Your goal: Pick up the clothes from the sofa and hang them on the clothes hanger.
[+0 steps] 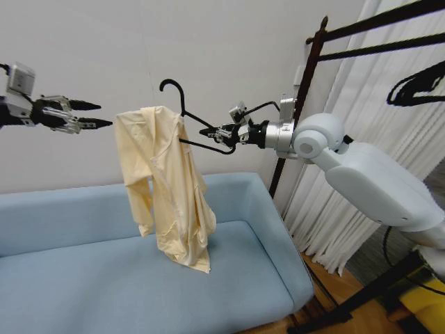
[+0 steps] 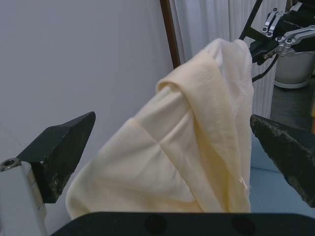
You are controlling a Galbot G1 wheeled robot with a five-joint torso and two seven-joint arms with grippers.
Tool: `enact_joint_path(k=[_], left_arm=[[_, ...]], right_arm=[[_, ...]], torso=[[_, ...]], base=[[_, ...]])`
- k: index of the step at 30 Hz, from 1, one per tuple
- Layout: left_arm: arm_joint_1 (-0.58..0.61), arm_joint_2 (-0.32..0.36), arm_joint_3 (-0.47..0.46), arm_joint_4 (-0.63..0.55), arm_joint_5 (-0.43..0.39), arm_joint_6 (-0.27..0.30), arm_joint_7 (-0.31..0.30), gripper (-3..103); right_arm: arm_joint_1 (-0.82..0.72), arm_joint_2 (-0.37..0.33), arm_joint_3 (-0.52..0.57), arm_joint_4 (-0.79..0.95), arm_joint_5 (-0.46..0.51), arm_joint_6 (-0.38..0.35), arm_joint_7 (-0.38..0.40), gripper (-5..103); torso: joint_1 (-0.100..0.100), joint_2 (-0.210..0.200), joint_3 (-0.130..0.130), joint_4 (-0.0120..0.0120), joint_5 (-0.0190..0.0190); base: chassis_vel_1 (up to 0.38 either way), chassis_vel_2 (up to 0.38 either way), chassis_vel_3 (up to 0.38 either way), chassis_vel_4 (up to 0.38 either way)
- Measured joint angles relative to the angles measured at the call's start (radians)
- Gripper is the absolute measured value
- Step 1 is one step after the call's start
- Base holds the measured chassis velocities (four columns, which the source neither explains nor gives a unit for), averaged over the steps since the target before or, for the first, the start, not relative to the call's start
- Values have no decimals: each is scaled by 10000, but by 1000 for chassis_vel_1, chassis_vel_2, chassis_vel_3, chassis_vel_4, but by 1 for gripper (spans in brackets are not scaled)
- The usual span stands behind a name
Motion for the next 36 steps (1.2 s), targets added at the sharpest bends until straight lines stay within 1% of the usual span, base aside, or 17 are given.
enact_joint_path(k=[3, 6, 9, 12, 17, 22, 27, 29, 31, 33, 36], left_arm=[[19, 217, -19, -120, -152, -3, -51, 100], [32, 475, -32, -335, -638, -6, -462, 100], [93, 608, -77, -412, -784, 16, -487, 100], [119, 724, -111, -588, -796, 92, -263, 100], [96, 725, -80, -667, -689, 152, -9, 100], [52, 615, 25, -677, -111, 296, 901, 100], [79, 538, 68, -670, 115, 323, 1121, 102], [93, 487, 101, -646, 222, 323, 1209, 95], [96, 430, 125, -640, 273, 321, 1356, 85], [96, 397, 131, -656, 285, 319, 1388, 85], [95, 277, 132, -748, 273, 315, 1398, 69]], right_arm=[[13, -129, -32, 232, 78, -21, -43, 2], [10, -221, -32, 588, 215, -9, 28, 2], [58, -232, -33, 767, 377, -5, 166, 2], [248, -232, -97, 817, 664, -106, 294, 2], [424, -249, -175, 714, 962, -180, 352, 2], [698, -291, -353, 669, 1189, -207, 355, 2], [790, -287, -391, 715, 1254, -211, 362, 2], [886, -300, -444, 748, 1331, -218, 366, 2], [1000, -306, -503, 747, 1378, -221, 368, 2], [1068, -304, -538, 745, 1406, -221, 368, 2], [1262, -269, -680, 776, 1500, -222, 367, 2]], torso=[[0, 0, 0, -1, 0], [0, 0, 0, -1, 1], [0, 0, 0, 0, 1], [0, 0, -1, 2, 0], [0, 0, 0, 1, -1], [0, 0, 0, 0, -1], [0, 0, 0, 1, -1], [0, 0, 0, 0, 0], [0, 0, 0, 0, -1], [0, 0, 0, 1, -1], [0, 0, 0, 0, -1]], base=[[0, 0, 0, 0], [0, 0, 0, 0], [0, 0, 0, 0], [0, 0, 0, 0], [0, 0, 0, 0], [0, 0, 0, 0], [0, 0, 0, 0], [0, 0, 0, 0], [0, 0, 0, 0], [0, 0, 0, 0], [0, 0, 0, 0]])
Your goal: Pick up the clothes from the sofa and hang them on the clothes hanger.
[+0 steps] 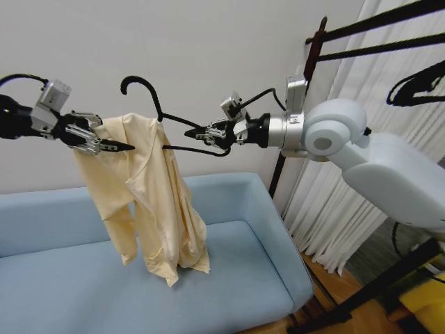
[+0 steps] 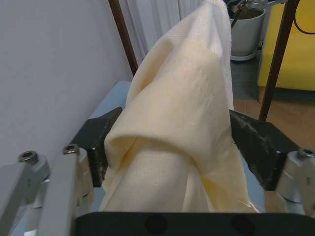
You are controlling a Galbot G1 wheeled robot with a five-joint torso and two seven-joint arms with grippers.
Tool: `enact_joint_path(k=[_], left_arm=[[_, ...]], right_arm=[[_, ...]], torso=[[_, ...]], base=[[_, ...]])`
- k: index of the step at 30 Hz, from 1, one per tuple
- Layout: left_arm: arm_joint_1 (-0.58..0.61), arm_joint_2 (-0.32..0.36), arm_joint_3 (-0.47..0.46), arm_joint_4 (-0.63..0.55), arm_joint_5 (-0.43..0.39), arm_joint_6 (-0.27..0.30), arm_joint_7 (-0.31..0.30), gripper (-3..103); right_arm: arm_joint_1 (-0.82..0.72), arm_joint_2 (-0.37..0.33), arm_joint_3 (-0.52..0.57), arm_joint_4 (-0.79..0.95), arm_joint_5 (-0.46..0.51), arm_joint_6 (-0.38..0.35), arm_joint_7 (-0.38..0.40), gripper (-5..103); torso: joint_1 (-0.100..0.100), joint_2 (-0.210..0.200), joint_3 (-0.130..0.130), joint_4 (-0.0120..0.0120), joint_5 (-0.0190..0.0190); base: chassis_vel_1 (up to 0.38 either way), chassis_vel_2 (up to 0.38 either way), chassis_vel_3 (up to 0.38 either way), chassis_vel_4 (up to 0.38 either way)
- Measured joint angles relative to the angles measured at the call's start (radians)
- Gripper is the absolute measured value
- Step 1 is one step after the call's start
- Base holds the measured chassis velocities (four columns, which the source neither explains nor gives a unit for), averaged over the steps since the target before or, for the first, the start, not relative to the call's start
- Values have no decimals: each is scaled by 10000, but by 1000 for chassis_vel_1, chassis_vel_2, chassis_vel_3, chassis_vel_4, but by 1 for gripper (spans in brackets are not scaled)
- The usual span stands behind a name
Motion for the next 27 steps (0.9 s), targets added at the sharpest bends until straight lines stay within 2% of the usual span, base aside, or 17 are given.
enact_joint_path(k=[3, 4, 6, 7, 9, 12, 16, 18, 20, 25, 27], left_arm=[[1, -82, -2, -56, -17, -10, -9, 58], [-1, -125, -2, -78, -16, -29, -56, 58], [-39, -244, -2, -128, -47, -46, -158, 47], [-39, -244, -2, -128, -47, -46, -158, 47], [-93, -349, 0, -147, -83, -46, -177, 36], [-129, -383, 18, -119, -64, -47, -105, 31], [-134, -396, 6, -22, -67, -54, -4, 10], [-125, -391, -5, -3, -88, -71, 28, 10], [-98, -370, -12, 32, -128, -133, 49, 3], [-58, -324, -37, 109, -147, -164, 86, 3], [-49, -315, -41, 140, -159, -161, 103, 3]], right_arm=[[151, 51, -165, 53, 89, 0, 1, 2], [198, 71, -236, 69, 120, 3, 12, 2], [257, 124, -348, 99, 163, 6, 53, 2], [257, 124, -348, 99, 163, 6, 53, 2], [301, 185, -454, 80, 180, 16, 88, 2], [322, 278, -526, 11, 180, 29, 148, 2], [306, 367, -562, -16, 218, 61, 295, 2], [280, 367, -566, -19, 230, 89, 322, 2], [215, 343, -566, -23, 269, 135, 342, 2], [5, 290, -464, -10, 336, 161, 645, 1], [-137, 283, -373, 1, 474, 178, 993, 12]], torso=[[0, 0, 0, -1, 0], [0, 0, 0, 0, 0], [0, 0, 0, 0, 0], [0, 0, 0, 0, 0], [0, 0, 0, 0, -1], [0, 0, 0, 0, 0], [0, 0, 0, 1, -1], [0, 0, 0, 2, -1], [0, 0, 0, 0, 0], [0, 0, 0, -1, 2], [0, 0, 1, -1, 1]], base=[[0, 0, 0, 0], [0, 0, 0, 0], [0, 0, 0, 0], [0, 0, 0, 0], [0, 0, 0, 0], [0, 0, 0, 0], [0, 0, 0, 0], [0, 0, 0, 0], [0, 0, 0, 0], [0, 0, 0, 0], [0, 0, 0, 0]])
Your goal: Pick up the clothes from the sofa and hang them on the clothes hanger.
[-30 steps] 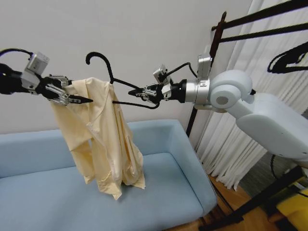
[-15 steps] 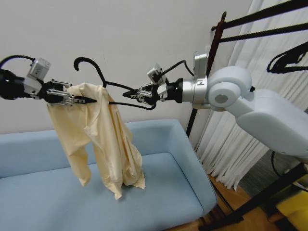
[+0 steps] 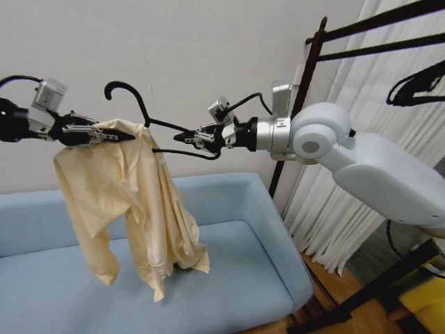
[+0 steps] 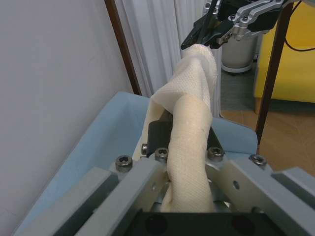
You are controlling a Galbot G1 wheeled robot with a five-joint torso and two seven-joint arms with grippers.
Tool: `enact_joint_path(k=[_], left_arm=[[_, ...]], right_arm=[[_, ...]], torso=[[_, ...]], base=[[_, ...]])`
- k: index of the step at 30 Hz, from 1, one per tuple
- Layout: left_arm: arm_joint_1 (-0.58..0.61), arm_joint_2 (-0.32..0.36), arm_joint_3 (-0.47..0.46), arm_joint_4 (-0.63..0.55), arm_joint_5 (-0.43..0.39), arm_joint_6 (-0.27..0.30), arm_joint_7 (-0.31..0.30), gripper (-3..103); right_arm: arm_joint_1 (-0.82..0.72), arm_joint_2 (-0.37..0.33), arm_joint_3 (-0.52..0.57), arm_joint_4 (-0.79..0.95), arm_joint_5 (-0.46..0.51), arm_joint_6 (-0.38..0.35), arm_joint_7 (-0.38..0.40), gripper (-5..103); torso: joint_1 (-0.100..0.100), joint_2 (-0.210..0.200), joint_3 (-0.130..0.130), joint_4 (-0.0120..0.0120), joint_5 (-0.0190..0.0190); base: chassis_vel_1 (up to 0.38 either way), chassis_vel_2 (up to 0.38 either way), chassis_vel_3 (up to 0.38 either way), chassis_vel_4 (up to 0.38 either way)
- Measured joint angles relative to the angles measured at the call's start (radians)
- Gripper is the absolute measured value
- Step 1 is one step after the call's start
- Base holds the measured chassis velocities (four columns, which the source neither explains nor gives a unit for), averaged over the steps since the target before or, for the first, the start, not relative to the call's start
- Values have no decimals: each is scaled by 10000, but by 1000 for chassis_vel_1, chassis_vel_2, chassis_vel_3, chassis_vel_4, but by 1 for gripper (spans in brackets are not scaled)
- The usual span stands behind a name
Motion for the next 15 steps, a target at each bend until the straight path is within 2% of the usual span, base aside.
enact_joint_path(k=[2, 6, 7, 9, 11, 14, 15], left_arm=[[0, 0, -2, -2, -14, 0, 29, 3], [-24, -44, -3, 0, -25, 15, 164, 3], [-24, -44, -3, 0, -25, 15, 164, 3], [-55, -47, -15, 122, -22, 16, 370, 3], [-59, -48, -17, 146, -16, 17, 428, 3], [-85, -40, -30, 236, -14, 21, 540, 3], [-85, -40, -30, 236, -14, 21, 540, 3]], right_arm=[[-52, -9, 34, 52, 124, 4, 254, 12], [-191, -141, 209, 107, 648, -91, 1921, 33], [-191, -141, 209, 107, 648, -91, 1921, 33], [-295, -283, 312, -207, 817, -395, 2894, 44], [-365, -340, 371, -281, 915, -501, 3181, 44], [-893, -668, 580, -471, 1285, -833, 4189, 60], [-893, -668, 580, -471, 1285, -833, 4189, 60]], torso=[[1, 0, 0, 2, 0], [0, 0, -1, 1, 0], [0, 0, -1, 1, 0], [0, 0, -1, 2, 0], [0, 0, 0, 2, 0], [0, 0, 0, 0, 0], [0, 0, 0, 0, 0]], base=[[0, 0, 0, 0], [0, 0, 0, 0], [0, 0, 0, 0], [0, 0, 0, 0], [0, 0, 0, 0], [0, 0, 0, 0], [0, 0, 0, 0]])
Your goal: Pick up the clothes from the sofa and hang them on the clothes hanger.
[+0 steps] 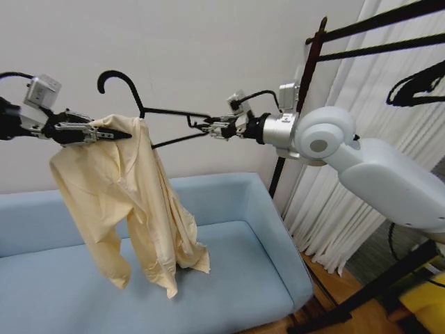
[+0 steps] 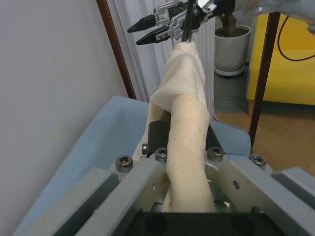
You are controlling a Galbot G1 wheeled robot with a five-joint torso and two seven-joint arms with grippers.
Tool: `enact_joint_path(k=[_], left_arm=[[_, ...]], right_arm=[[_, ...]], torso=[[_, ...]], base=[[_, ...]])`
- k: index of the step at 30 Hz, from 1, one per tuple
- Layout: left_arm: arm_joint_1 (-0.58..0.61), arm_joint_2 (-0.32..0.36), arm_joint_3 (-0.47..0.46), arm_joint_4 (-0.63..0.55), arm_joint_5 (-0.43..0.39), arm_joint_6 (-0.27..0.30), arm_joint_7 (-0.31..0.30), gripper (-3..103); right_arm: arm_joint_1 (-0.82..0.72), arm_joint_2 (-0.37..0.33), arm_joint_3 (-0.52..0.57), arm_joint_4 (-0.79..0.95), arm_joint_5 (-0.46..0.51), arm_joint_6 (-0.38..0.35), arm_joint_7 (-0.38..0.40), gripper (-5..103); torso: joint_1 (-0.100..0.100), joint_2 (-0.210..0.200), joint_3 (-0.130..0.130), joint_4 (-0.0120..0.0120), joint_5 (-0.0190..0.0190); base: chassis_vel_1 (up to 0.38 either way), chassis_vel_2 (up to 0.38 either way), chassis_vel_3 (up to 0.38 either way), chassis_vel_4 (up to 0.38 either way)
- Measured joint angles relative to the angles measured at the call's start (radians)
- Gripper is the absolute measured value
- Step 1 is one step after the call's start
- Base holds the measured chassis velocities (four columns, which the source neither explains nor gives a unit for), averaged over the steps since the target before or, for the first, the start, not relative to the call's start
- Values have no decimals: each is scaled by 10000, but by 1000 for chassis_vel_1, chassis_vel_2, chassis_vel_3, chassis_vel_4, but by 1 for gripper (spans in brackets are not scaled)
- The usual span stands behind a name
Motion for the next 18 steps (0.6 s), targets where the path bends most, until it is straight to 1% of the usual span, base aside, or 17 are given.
enact_joint_path(k=[1, 2, 4, 5, 6, 7, 9, 12, 15, 16, 18], left_arm=[[0, 1, 0, 2, -1, 0, 9, 3], [-4, -1, 0, 16, -1, 0, 12, 3], [-8, -9, 0, 22, -2, 0, 14, 3], [-11, -20, 0, 23, -1, 0, 31, 3], [-11, -22, 0, 25, -1, 0, 32, 3], [-9, -22, 0, 25, -1, 0, 33, 3], [-4, -22, 0, 29, -1, -3, 32, 3], [-11, -14, -2, 64, -20, -14, 34, 3], [-55, 0, -56, 172, -189, -32, 22, 3], [-55, 0, -56, 172, -189, -32, 22, 3], [-107, -9, -99, 217, -395, -34, -89, 3]], right_arm=[[-122, -67, 31, 16, 30, -4, 132, 60], [-328, -181, 67, 23, 46, -5, 265, 71], [-413, -227, 81, 40, 47, -5, 295, 71], [-668, -381, 110, 170, 44, 29, 325, 77], [-872, -525, 111, 322, 30, 64, 324, 87], [-944, -571, 111, 374, 39, 70, 312, 87], [-1151, -678, 106, 508, 113, 70, 279, 96], [-1463, -784, 86, 730, 236, 57, 274, 99], [-2452, -843, 222, 1310, 370, 43, 361, 100], [-2452, -843, 222, 1310, 370, 43, 361, 100], [-3542, -654, 350, 1795, 341, 93, 790, 100]], torso=[[1, 0, 0, 0, 2], [0, 0, 0, -1, 3], [0, 0, 0, -2, 4], [0, 0, 0, -1, 3], [0, 0, 0, -1, 1], [-1, 0, 0, 2, 1], [0, 0, 0, 2, -2], [0, 0, 0, 2, -3], [0, 0, -1, 0, -1], [0, 0, -1, 0, -1], [-1, 0, -1, 0, -2]], base=[[0, 0, 0, 0], [0, 0, 0, 0], [0, 0, 0, 0], [0, 0, 0, 0], [0, 0, 0, 0], [0, 0, 0, 0], [0, 0, 0, 0], [0, 0, 0, 0], [0, 0, 0, 0], [0, 0, 0, 0], [0, 0, 0, 0]])
